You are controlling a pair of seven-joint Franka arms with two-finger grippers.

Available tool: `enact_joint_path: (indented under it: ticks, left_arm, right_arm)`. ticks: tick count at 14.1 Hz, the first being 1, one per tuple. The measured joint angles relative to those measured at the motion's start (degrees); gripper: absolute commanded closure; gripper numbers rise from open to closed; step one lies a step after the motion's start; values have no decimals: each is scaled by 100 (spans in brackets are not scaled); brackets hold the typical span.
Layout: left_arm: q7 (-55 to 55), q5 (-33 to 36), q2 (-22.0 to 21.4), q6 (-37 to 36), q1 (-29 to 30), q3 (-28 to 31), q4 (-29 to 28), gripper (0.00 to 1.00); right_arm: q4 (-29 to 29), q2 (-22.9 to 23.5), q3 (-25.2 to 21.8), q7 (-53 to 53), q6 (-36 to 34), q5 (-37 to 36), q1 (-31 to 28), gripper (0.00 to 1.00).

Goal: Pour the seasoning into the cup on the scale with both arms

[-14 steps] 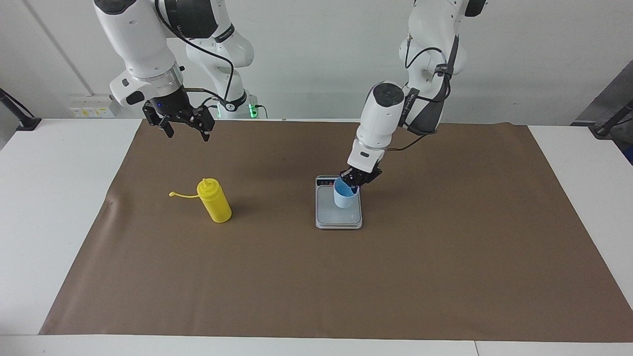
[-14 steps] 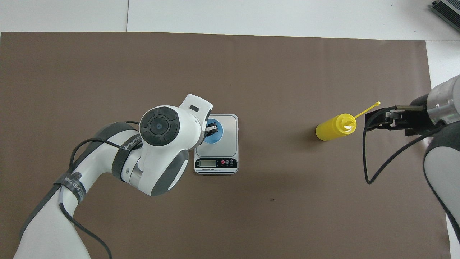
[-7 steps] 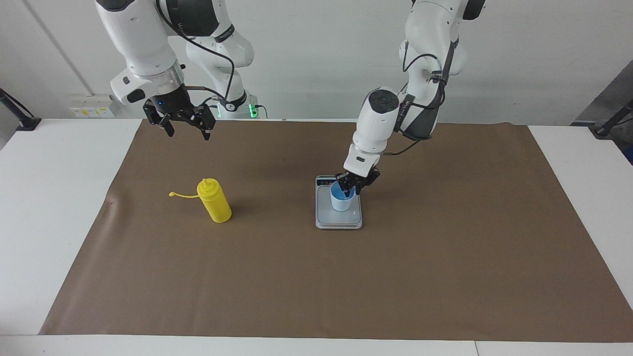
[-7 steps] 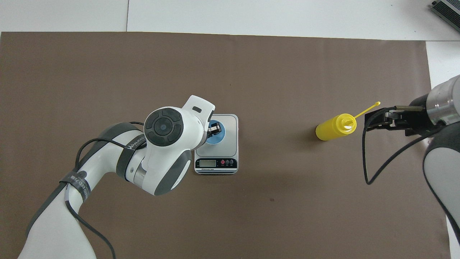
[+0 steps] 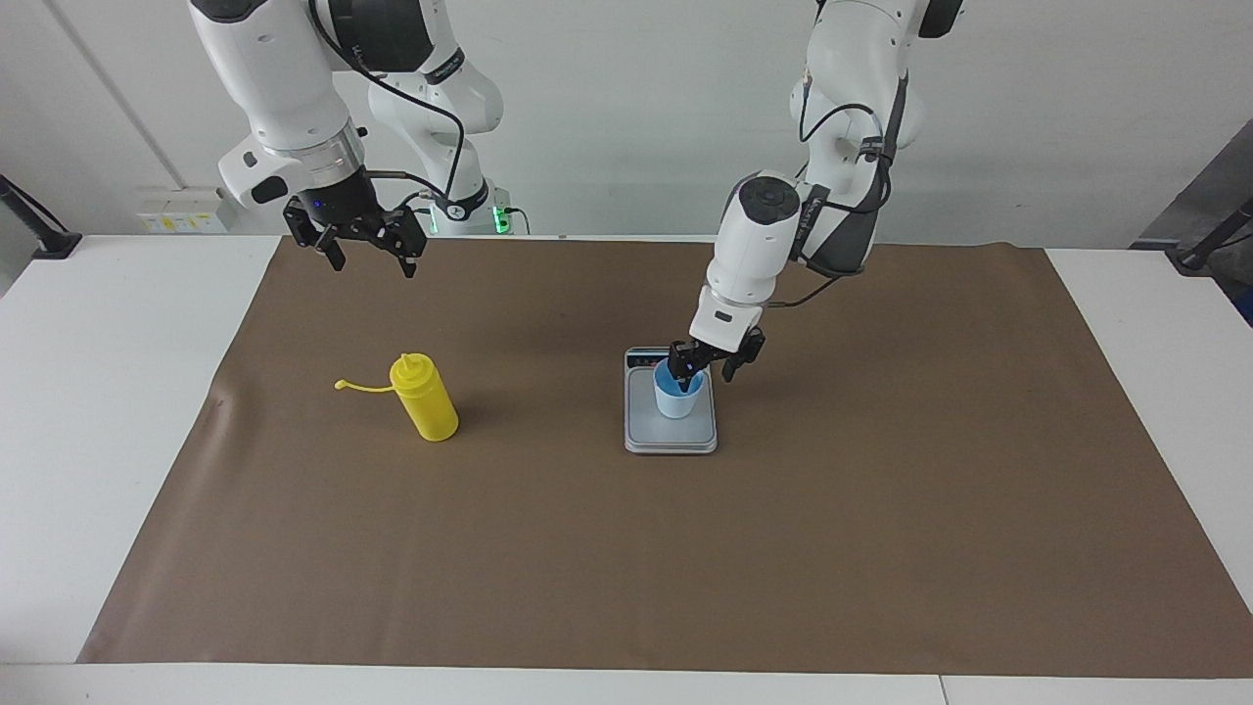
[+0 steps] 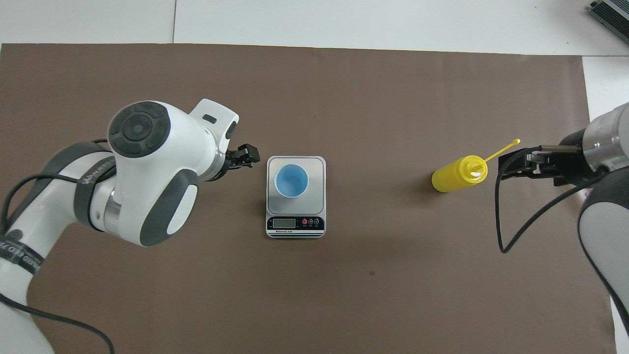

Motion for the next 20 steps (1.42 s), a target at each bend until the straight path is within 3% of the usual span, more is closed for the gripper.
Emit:
enact_joint_path:
  ticks: [3,6,11,13,16,20]
  left_arm:
    - [932,0,-165,-471,403,8,27,0]
    - [1805,0,-270,-809,742,12,36,0]
    - [2967,0,-557,-1265,1308,16,103,0]
    - [3364,0,-634,-1575,1527,24,330,0]
    - [3437,0,-701,-1942,1588,19,684,0]
    - [3426,-3,-766,-2541,1705,22,1207,0]
  right_arm:
    - [-284,-56,-24,-1192,396,307,-94,0]
    - [-1053,-274,-57,-2977,1192,889,-589,0]
    - [-2402,-384,-99,-6511,2223,2636,-1615,0]
    - [-2965,-274,-108,-7953,2435,3513,-1986,0]
    - [-3341,149,-114,-9788,2659,4660,-2254,0]
    - [-3484,576,-95,-10985,2677,5686,-2253,0]
